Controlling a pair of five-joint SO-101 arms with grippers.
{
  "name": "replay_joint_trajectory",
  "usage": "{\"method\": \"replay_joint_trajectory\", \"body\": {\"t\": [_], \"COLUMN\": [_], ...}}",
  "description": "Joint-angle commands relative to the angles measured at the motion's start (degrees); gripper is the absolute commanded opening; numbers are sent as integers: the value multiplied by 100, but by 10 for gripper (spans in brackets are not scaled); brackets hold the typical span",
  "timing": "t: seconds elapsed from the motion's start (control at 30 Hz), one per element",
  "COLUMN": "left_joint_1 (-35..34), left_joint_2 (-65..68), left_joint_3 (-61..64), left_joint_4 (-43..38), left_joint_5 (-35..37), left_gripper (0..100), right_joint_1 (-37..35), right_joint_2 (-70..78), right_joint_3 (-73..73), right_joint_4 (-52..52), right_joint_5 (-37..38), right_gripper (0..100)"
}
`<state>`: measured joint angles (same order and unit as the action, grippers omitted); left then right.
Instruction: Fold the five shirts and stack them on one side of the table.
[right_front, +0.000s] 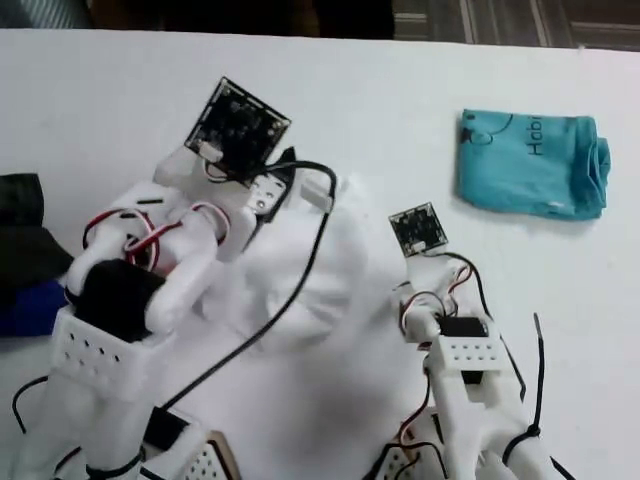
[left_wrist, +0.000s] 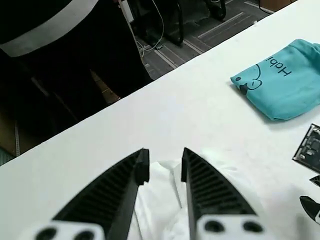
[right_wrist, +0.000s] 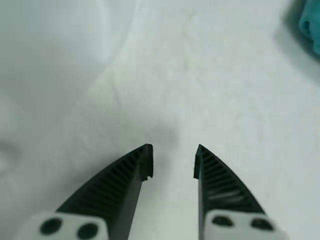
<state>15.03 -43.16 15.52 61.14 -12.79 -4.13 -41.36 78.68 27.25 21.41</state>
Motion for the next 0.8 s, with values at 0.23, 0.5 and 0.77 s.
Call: {"method": "replay_joint_trajectory", "body": {"t": [0.23,0.5,0.77], "left_joint_1": [-2013,-4088,-5275], "left_joint_2": [-149,-167,-132], "left_joint_3": [699,1921,2695], "left_joint_4": [-123,-105,-141], "left_joint_5": [0,-97,-1169], "left_gripper": [132,132,132], "right_joint_1": [-4,-75,-1218], "right_joint_2": [-180,-180,-180], "right_joint_3": [-9,-185,-2549], "right_joint_4": [-180,110,2659], "right_joint_5": [-44,-9,-220], "right_gripper": [139,141,141]}}
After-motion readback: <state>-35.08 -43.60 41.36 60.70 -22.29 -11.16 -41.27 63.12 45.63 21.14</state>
